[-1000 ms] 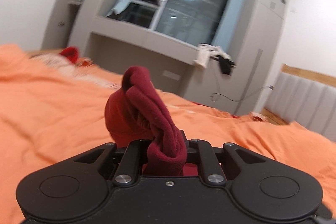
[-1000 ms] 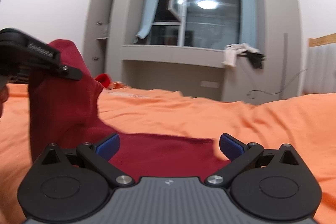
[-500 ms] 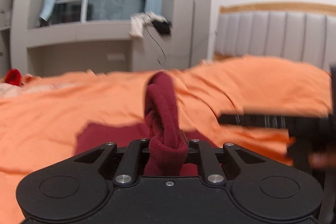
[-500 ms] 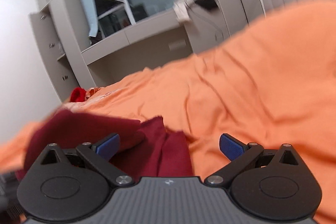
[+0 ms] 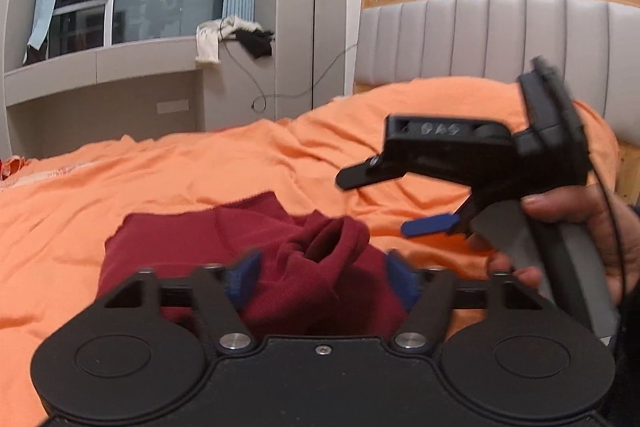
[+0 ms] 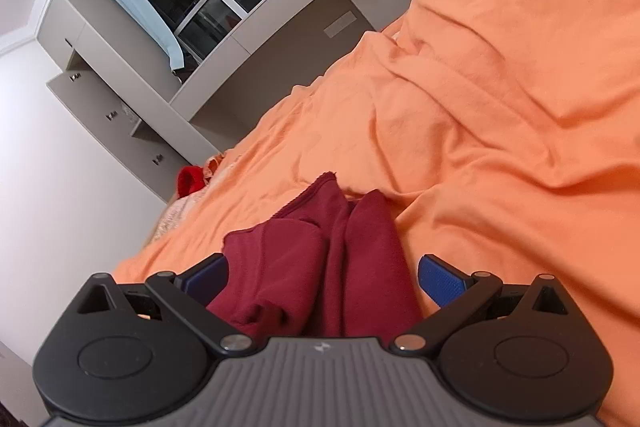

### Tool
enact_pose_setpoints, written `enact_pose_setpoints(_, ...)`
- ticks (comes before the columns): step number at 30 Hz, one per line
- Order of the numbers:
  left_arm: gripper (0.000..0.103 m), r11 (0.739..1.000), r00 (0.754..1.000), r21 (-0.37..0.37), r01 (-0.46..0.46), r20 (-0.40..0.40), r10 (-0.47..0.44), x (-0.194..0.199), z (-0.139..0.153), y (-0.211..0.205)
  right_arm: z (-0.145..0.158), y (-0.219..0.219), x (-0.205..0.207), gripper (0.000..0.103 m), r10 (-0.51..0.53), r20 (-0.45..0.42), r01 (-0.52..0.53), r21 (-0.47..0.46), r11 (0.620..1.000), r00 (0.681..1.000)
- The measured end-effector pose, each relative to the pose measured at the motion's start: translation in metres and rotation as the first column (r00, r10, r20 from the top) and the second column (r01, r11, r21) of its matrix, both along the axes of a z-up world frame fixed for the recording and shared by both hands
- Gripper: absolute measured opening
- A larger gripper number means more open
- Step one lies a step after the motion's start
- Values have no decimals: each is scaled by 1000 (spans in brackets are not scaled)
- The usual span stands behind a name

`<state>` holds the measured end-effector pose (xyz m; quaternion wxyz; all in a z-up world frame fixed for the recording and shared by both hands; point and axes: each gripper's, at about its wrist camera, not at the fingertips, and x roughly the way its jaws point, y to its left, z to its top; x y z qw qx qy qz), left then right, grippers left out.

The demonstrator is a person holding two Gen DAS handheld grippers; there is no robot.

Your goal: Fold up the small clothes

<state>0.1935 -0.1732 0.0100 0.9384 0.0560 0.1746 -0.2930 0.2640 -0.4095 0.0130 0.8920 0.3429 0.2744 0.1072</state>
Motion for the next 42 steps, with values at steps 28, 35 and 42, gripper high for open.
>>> enact_pose_setpoints(28, 19, 977, 994, 215, 1, 107, -25, -15, -4, -2, -11, 35, 57, 71, 185, -15, -183, 102, 978, 983)
enact_pose_setpoints(35, 19, 980, 993, 199, -10, 114, -13, -22, -7, -4, -19, 48, 73, 31, 168, -61, -171, -50, 984, 984)
enact_pose_setpoints(42, 19, 985, 993, 171, -19, 117, -1, -22, -2, -11, -5, 49, 57, 9, 155, 36, -150, -111, 982, 987)
